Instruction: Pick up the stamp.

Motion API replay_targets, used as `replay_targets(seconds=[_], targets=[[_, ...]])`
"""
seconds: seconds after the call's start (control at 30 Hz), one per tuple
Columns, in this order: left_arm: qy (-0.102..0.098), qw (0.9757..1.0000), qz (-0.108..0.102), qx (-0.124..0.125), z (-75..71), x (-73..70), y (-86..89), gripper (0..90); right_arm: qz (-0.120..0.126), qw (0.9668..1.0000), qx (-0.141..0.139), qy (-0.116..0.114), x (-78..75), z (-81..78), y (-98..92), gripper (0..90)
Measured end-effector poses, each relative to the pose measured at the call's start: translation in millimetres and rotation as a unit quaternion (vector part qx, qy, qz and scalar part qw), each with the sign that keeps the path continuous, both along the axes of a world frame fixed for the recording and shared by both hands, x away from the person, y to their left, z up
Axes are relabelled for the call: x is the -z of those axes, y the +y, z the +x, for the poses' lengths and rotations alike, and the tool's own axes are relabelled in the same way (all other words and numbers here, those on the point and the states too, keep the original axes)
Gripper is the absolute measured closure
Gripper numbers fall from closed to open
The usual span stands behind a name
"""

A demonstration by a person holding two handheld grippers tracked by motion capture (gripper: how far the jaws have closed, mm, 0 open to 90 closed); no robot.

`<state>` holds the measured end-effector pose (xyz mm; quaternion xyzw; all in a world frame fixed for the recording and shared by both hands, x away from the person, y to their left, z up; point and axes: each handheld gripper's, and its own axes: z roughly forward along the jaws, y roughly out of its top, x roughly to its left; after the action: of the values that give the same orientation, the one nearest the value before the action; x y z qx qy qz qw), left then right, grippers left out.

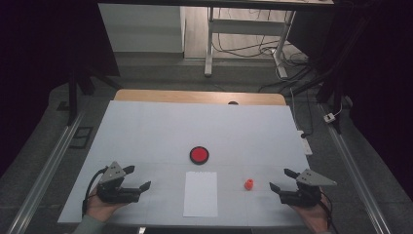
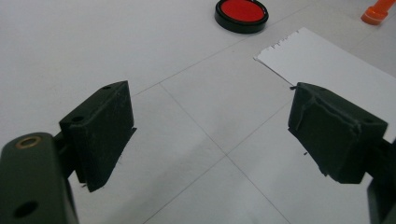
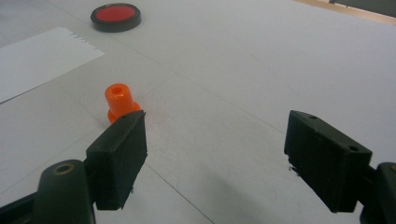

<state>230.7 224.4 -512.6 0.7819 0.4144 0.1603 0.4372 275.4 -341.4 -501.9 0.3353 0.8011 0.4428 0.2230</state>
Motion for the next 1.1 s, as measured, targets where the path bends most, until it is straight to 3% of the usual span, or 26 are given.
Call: replay_targets(seconds=[0.37, 0.7, 1.1], targets=[[0.007, 0.9999, 0.001, -0.012, 1.9, 2.2, 5.2, 15.2, 0.011, 0.9999, -0.005, 0.002, 0.4, 3.1, 3.4, 22.2], [0.008, 0.9999, 0.001, -0.011, 1.0, 3.9, 7.2, 15.3, 0.004, 0.9999, -0.011, 0.005, 1.8, 5.0, 8.5, 22.1], [0.002, 1.0000, 0.005, -0.006, -0.1, 3.5, 1.3, 15.3, 0.013, 0.9997, -0.019, 0.009, -7.7, 4.2, 15.6, 24.9]])
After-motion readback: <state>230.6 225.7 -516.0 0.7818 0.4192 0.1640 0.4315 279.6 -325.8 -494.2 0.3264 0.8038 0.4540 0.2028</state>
